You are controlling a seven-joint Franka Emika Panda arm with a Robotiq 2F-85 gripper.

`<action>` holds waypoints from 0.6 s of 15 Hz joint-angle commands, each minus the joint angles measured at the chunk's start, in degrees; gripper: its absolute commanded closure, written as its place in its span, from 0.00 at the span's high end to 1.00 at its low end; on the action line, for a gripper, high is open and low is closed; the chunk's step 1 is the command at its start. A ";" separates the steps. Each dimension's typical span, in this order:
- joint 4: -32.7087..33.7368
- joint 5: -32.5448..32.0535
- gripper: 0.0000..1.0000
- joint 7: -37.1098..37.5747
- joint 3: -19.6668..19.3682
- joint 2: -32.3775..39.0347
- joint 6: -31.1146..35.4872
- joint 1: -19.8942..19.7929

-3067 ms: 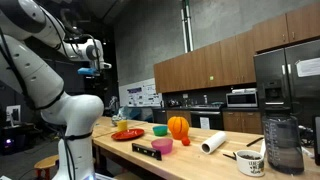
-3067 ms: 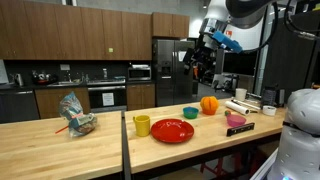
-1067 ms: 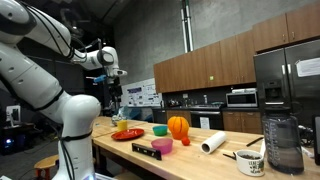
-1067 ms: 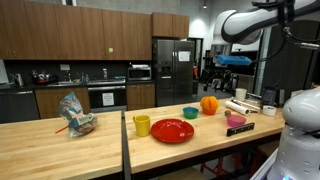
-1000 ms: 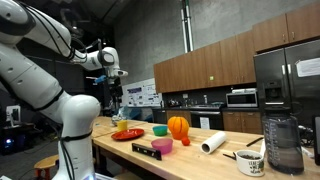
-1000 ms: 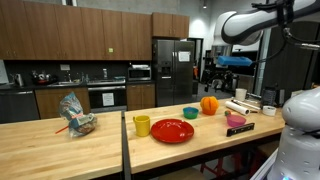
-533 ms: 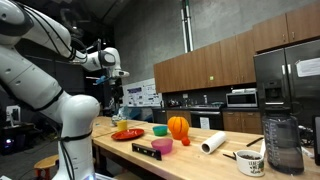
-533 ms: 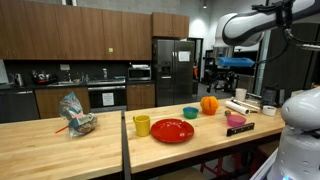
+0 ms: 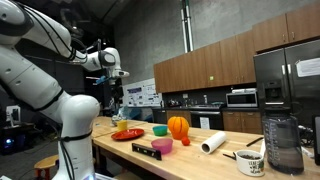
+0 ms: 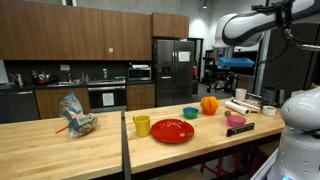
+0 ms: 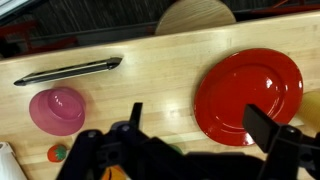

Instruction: Put the black object on the yellow cup

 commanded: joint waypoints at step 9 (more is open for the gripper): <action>0.55 -0.34 1.00 16.60 0.15 6.05 -0.08 -5.29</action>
